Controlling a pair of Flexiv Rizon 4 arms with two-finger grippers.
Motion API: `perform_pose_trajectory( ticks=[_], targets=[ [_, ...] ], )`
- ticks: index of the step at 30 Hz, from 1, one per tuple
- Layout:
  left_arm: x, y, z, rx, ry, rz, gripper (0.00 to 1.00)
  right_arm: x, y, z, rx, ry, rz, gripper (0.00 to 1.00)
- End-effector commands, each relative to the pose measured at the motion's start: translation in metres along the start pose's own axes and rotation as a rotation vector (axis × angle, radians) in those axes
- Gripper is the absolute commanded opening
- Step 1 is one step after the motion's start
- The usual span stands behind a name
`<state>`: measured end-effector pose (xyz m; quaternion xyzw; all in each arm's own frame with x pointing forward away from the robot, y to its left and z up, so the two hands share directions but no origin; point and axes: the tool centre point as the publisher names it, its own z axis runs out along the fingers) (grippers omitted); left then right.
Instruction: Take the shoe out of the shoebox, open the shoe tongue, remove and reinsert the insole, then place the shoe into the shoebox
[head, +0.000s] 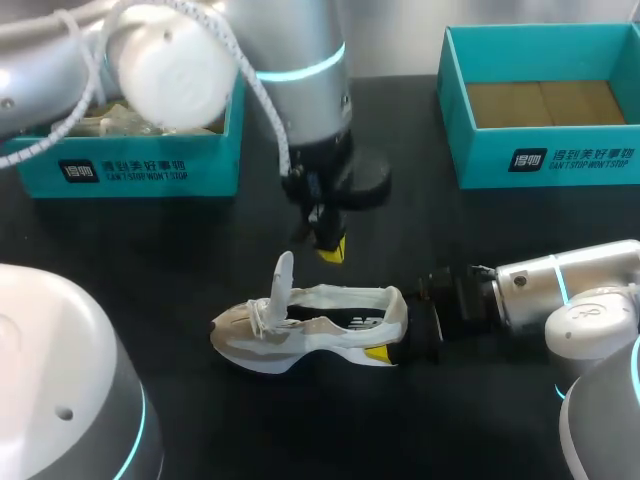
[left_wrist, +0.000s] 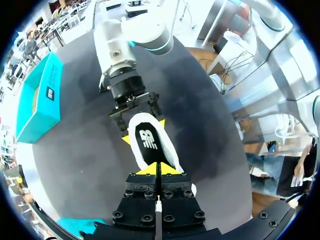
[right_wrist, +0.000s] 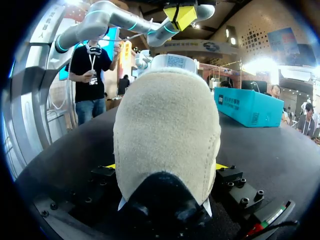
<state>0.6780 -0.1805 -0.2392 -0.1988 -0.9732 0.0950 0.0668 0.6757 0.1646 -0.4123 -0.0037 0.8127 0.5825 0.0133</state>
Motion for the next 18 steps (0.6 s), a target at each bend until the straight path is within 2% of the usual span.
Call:
perform_pose_trajectory(
  ticks=[1, 6, 8, 10, 18],
  targets=[
    [0.006, 0.006, 0.002, 0.012, -0.023, 0.001, 0.0, 0.0, 0.001, 0.001, 0.005, 0.0, 0.0, 0.0],
    [0.006, 0.006, 0.002, 0.012, -0.023, 0.001, 0.0, 0.0, 0.001, 0.001, 0.005, 0.0, 0.0, 0.0],
    [0.003, -0.001, 0.02, -0.033, -0.049, 0.018, 0.0, 0.0, 0.001, 0.001, 0.005, 0.0, 0.0, 0.0],
    [0.004, -0.004, 0.038, -0.039, -0.056, 0.03, 0.0, 0.0, 0.001, 0.001, 0.005, 0.0, 0.0, 0.0],
    [0.009, -0.006, 0.07, -0.046, -0.092, 0.014, 0.0, 0.0, 0.001, 0.001, 0.005, 0.0, 0.0, 0.0]
  ],
)
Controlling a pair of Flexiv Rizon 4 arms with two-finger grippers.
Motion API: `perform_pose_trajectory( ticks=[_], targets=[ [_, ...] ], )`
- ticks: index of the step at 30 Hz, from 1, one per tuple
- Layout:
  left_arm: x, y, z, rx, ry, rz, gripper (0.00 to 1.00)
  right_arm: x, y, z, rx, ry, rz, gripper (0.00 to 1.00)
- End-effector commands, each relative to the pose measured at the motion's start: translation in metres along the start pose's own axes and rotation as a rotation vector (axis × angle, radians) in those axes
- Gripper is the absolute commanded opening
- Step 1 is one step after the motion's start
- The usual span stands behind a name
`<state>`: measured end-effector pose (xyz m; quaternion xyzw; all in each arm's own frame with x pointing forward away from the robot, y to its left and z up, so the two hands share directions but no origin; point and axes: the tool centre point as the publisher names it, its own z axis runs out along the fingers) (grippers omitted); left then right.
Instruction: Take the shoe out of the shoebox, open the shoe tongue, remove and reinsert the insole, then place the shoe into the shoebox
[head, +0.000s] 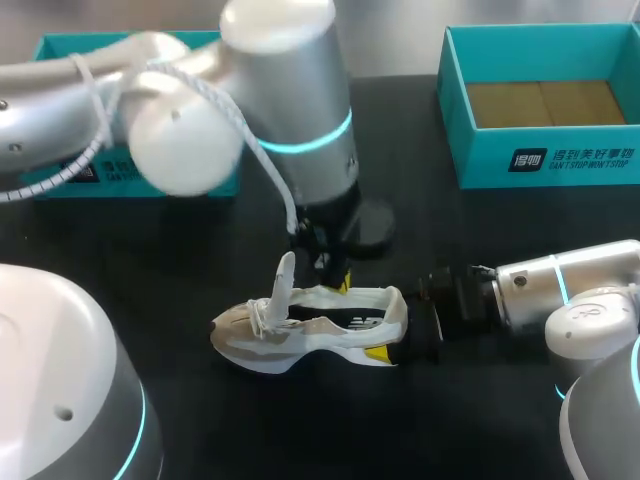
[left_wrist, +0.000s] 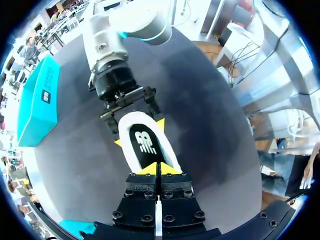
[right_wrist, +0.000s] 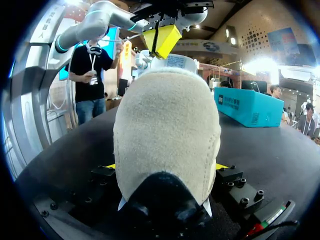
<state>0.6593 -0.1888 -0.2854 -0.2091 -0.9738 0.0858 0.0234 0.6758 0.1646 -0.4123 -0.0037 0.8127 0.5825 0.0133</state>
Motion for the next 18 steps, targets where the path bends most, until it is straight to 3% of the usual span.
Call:
perform_pose_trajectory(
  ticks=[1, 18],
  targets=[
    [0.002, -0.002, 0.023, -0.005, -0.013, -0.011, 0.0, 0.0, 0.001, 0.001, 0.005, 0.0, 0.0, 0.0],
    [0.004, -0.007, 0.068, -0.006, -0.021, -0.044, 0.0, 0.0, 0.001, 0.001, 0.005, 0.0, 0.0, 0.0]
  ],
)
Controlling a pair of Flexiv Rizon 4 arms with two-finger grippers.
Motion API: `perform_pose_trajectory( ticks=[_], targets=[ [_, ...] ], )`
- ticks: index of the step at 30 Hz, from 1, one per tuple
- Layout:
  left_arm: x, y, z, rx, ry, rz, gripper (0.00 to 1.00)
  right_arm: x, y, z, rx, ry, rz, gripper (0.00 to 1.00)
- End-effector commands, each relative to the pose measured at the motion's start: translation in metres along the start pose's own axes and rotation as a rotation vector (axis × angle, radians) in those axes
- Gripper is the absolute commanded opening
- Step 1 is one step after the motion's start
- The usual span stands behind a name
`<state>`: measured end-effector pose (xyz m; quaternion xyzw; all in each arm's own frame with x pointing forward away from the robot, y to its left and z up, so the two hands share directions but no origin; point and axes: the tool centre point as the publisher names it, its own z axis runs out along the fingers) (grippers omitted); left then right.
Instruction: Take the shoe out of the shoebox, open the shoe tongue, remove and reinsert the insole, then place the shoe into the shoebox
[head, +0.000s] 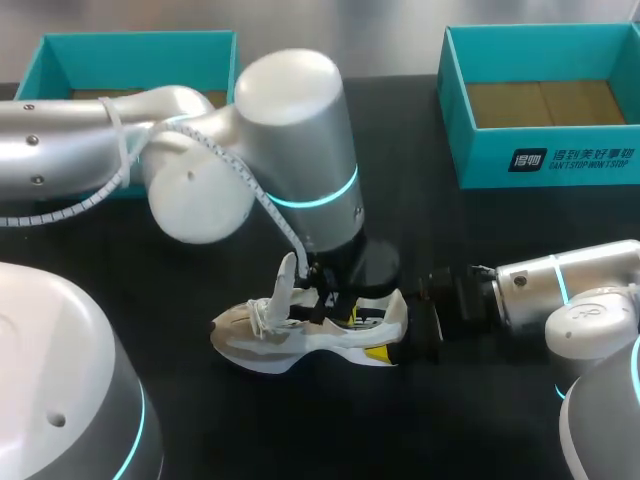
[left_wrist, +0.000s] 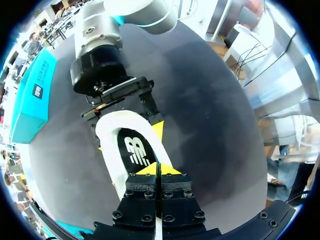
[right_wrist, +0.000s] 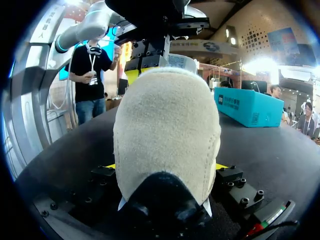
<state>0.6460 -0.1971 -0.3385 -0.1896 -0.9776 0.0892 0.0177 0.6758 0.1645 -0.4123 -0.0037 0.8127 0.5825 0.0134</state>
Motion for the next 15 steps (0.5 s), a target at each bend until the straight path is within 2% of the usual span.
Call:
perform_pose_trajectory(
  ticks=[1, 8, 15],
  targets=[
    [-0.005, -0.003, 0.016, -0.012, -0.011, -0.016, 0.0, 0.0, 0.001, 0.001, 0.005, 0.0, 0.0, 0.0],
    [-0.021, 0.008, 0.029, -0.02, 0.017, -0.088, 0.0, 0.0, 0.001, 0.001, 0.005, 0.0, 0.0, 0.0],
    [-0.02, 0.016, 0.037, -0.021, 0.044, -0.14, 0.0, 0.0, 0.001, 0.001, 0.005, 0.0, 0.0, 0.0]
  ],
)
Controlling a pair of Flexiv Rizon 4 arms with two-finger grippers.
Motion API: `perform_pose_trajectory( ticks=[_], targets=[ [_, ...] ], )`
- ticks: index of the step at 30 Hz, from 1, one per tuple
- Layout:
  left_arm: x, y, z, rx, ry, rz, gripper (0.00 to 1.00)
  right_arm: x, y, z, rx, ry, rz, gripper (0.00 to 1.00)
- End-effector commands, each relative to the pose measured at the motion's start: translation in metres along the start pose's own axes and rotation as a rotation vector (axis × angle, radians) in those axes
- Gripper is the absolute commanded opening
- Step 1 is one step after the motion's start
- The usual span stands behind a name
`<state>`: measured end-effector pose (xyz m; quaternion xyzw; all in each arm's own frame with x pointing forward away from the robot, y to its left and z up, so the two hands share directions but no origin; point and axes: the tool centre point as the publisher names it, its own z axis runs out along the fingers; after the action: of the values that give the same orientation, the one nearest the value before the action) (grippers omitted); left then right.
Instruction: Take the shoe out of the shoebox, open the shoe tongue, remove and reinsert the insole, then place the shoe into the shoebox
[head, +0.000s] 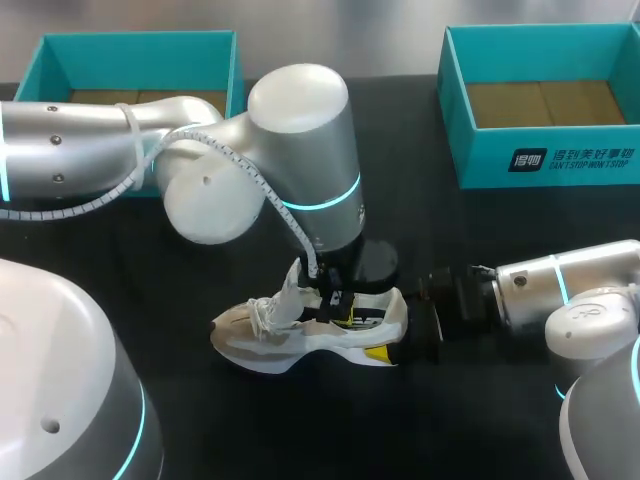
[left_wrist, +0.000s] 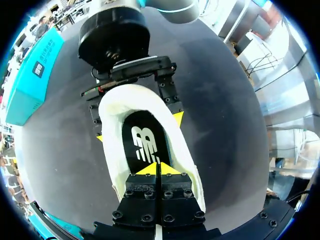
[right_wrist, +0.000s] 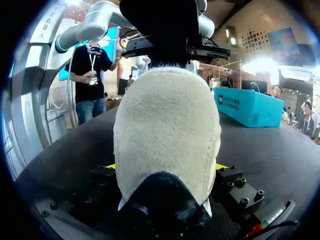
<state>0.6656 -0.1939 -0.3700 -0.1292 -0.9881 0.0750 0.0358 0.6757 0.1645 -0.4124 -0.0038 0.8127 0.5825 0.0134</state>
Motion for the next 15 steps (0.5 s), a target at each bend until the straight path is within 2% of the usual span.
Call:
perform_pose_trajectory(
  ticks=[1, 7, 11, 15],
  targets=[
    [-0.004, 0.001, 0.01, 0.0, 0.018, -0.023, 0.0, 0.0, 0.001, 0.001, 0.005, 0.0, 0.0, 0.0],
    [0.001, 0.004, 0.011, 0.019, 0.039, -0.028, 0.0, 0.0, 0.001, 0.001, 0.005, 0.0, 0.0, 0.0],
    [0.007, 0.003, 0.013, 0.001, 0.042, -0.047, 0.0, 0.0, 0.001, 0.001, 0.005, 0.0, 0.0, 0.0],
    [0.004, 0.008, 0.022, -0.008, 0.074, -0.072, 0.0, 0.0, 0.001, 0.001, 0.005, 0.0, 0.0, 0.0]
  ],
)
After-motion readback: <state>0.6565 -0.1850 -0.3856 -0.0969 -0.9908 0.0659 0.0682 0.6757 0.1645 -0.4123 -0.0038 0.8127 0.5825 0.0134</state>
